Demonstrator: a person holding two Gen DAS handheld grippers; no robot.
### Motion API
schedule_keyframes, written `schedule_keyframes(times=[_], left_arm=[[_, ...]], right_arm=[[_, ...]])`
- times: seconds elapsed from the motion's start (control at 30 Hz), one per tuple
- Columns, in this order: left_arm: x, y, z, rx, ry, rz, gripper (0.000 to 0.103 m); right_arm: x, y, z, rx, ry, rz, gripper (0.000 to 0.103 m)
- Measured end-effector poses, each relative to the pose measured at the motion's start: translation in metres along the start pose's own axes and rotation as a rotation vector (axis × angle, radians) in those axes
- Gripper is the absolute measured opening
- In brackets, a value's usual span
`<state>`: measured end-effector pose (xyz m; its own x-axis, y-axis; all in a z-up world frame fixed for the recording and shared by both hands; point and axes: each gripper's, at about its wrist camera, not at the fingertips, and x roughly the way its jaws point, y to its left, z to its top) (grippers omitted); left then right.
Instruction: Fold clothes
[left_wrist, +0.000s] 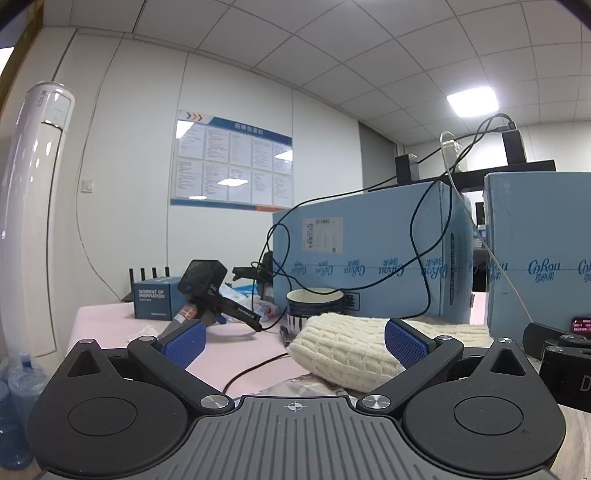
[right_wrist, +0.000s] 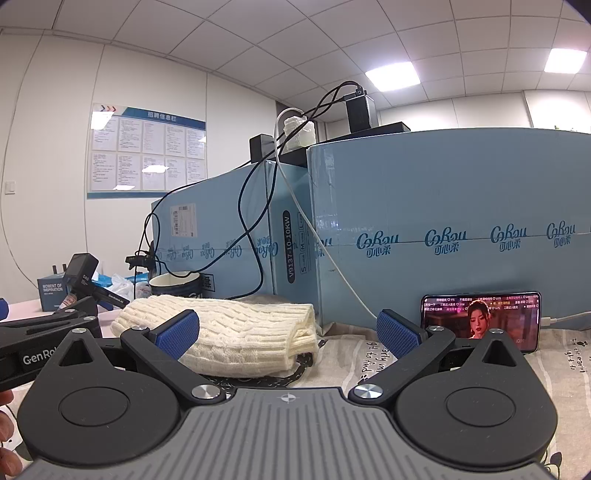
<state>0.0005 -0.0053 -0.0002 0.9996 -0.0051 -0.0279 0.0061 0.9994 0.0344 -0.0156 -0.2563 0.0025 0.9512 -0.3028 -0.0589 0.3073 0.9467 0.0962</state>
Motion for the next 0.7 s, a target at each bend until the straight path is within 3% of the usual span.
schedule_keyframes(times=[0.7], left_arm=[[-0.0040, -0.0012, 0.0005, 0.007, -0.009, -0.008, 0.103]], right_arm=[[-0.0023, 0.0019, 0.0005, -0.013, -0.018, 0.003, 0.103]])
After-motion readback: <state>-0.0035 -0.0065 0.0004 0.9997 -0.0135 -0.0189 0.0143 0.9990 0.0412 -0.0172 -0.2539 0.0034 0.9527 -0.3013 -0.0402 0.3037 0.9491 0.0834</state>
